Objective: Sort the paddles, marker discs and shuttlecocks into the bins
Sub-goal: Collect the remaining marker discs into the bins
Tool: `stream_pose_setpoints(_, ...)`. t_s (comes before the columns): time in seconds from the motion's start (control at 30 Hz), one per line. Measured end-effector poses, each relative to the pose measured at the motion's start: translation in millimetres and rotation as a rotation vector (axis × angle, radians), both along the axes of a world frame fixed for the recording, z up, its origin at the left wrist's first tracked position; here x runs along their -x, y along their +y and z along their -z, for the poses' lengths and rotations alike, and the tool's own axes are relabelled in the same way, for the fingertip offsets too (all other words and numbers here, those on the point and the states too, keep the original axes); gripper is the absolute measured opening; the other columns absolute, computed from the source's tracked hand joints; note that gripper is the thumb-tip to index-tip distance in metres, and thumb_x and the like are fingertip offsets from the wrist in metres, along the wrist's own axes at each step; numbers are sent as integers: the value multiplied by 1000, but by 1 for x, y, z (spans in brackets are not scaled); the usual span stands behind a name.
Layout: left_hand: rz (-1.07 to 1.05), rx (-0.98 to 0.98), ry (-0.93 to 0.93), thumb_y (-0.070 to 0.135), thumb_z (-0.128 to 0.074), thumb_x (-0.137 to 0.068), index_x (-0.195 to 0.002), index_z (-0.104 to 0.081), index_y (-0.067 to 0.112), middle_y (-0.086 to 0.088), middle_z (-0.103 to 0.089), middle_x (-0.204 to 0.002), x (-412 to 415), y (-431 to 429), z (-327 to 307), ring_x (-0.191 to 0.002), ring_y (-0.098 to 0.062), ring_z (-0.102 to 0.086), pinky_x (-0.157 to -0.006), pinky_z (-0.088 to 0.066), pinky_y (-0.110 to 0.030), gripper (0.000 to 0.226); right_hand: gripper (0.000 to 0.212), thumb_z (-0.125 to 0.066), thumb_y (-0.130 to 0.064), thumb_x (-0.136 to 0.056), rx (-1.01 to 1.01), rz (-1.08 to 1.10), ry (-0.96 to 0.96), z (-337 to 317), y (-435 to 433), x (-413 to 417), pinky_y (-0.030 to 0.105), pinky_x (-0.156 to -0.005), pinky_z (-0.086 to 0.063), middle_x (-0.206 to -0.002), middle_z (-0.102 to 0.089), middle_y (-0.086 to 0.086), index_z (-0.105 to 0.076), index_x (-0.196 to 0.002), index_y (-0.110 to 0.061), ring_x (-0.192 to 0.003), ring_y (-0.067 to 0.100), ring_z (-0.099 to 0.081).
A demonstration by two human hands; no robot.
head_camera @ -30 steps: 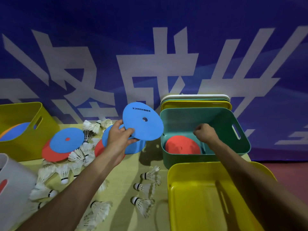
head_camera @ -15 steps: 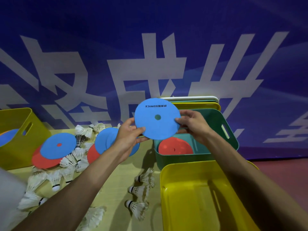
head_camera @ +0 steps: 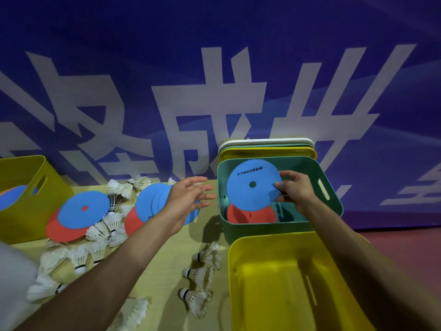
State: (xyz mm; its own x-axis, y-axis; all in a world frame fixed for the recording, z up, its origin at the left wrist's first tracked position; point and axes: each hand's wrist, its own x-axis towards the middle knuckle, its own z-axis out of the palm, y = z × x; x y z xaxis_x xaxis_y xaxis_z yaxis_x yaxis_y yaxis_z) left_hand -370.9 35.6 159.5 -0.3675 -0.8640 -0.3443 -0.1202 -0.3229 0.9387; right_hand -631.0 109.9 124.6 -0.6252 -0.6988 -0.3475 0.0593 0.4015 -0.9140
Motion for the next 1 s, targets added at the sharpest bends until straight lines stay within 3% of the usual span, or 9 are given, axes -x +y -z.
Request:
stream_pose_setpoints(0.1,-28,10,-7,4,-53,-94,-111,-60,12,-9,-70,-105,-11,-4,1,-90,-25,-71,-83,-57,-38,20,35,-65,-5,-87,-164,-50,65,17,-5,-3,37,-62,-60,-103,-67,16,-58,-122,-4,-83,29,-70)
stream_pose_setpoints(0.2,-48,13,-20,4,-53,-94,-113,-59,11,-9,-70,-104,-22,-7,3,-90,-24,-71,-81,-57,-36,21,34,-66,-21,-88,-403,-215,298,26,-7,-5,39,-80,-56,-99,-66,14,-62,-114,1,-89,28,-65)
stream_pose_setpoints(0.27,-55,13,-29,4,-52,-94,-114,-59,10,-10,-70,-106,-28,-10,6,-90,-24,-71,-81,-57,-36,22,32,-65,-25,-89,-468,-255,429,26,-8,-7,36,-80,-51,-101,-66,13,-65,-107,1,-92,26,-62)
stream_pose_setpoints(0.4,-60,5,-31,2,-52,-94,-115,-59,8,-11,-70,-106,-39,-12,10,-90,-25,-71,-79,-57,-34,24,17,-61,-13,-89,-377,-252,546,18,-16,-18,31,-73,-46,-101,-69,14,-68,-98,-1,-85,24,-59)
stream_pose_setpoints(0.5,-67,8,-34,2,-53,-93,-114,-60,8,-11,-70,-106,-48,-13,11,-92,-27,-70,-76,-57,-31,23,23,-54,-6,-90,-250,-249,623,8,-30,-36,36,-93,-49,-111,-69,13,-68,-108,-2,-103,27,-62)
stream_pose_setpoints(0.57,-85,11,-43,2,-53,-93,-113,-61,7,-11,-71,-104,-58,-18,11,-93,-27,-70,-74,-58,-28,22,24,-53,-7,-91,-173,-257,645,2,-41,-52,37,-99,-48,-113,-69,11,-68,-110,-5,-105,25,-62)
stream_pose_setpoints(0.8,-145,59,-94,3,-54,-91,-99,-66,15,-7,-71,-100,-107,-52,23,-91,-21,-68,-84,-52,-31,19,21,-56,-12,-89,0,-344,709,-24,-76,-125,25,-89,-46,-104,-72,4,-70,-106,-12,-99,19,-65)
stream_pose_setpoints(1.0,-187,3,-83,1,-54,-89,-96,-66,14,-6,-70,-99,-158,-89,49,-88,-20,-66,-74,-49,-25,19,23,-55,-10,-86,-75,-402,706,-10,-110,-181,36,-89,-50,-101,-73,9,-70,-104,-10,-94,30,-67)
